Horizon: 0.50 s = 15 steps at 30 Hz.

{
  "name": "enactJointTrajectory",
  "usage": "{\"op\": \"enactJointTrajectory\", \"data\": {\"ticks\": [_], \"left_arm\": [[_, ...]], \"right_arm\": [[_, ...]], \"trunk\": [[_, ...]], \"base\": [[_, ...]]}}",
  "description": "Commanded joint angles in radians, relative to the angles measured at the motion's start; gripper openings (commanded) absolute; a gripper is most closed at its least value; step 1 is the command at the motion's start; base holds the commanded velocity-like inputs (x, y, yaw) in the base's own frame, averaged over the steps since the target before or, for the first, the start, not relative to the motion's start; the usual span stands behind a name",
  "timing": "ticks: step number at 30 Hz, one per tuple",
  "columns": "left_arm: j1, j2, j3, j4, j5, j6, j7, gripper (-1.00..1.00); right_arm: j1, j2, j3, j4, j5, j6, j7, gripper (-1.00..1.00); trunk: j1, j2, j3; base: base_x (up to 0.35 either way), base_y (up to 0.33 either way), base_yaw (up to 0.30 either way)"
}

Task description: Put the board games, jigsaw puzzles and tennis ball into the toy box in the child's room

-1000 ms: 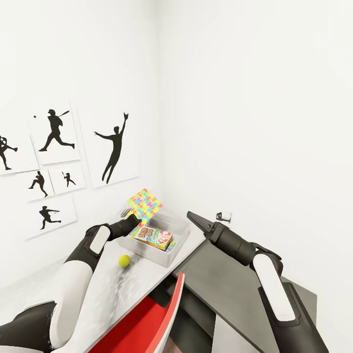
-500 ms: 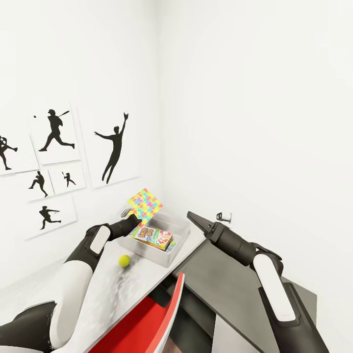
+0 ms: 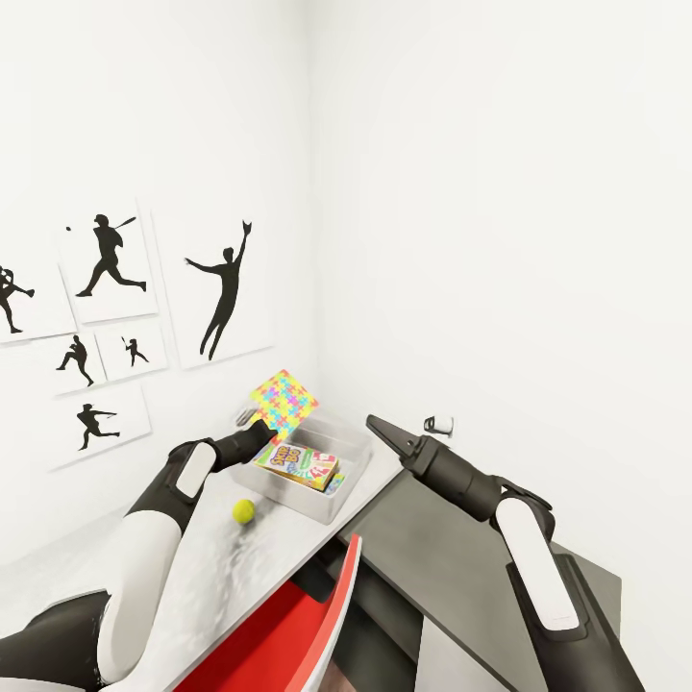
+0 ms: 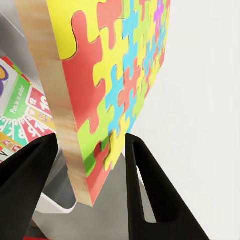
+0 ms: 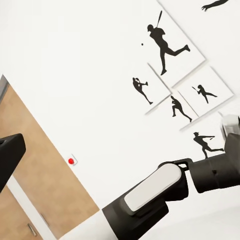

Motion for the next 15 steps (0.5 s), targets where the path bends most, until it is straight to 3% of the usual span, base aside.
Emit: {"op": "enactJointTrajectory", "data": {"ticks": [1,15], "left_arm": [[0.000,-0.001,0.007,0.000,0.002,0.008,-0.001,-1.00],[0.000,-0.003,0.000,0.000,0.002,0.008,-0.001,-1.00]], "right_arm": [[0.000,0.000,-0.001,0.000,-0.005,0.006,0.000,1.00],[0.000,0.001,-0.001,0.000,-0.005,0.006,-0.007,1.00]], "trunk": [[0.000,-0.001,0.000],[0.000,-0.001,0.000]], "base": [[0.000,0.000,0.000],[0.000,0.000,0.000]]}}
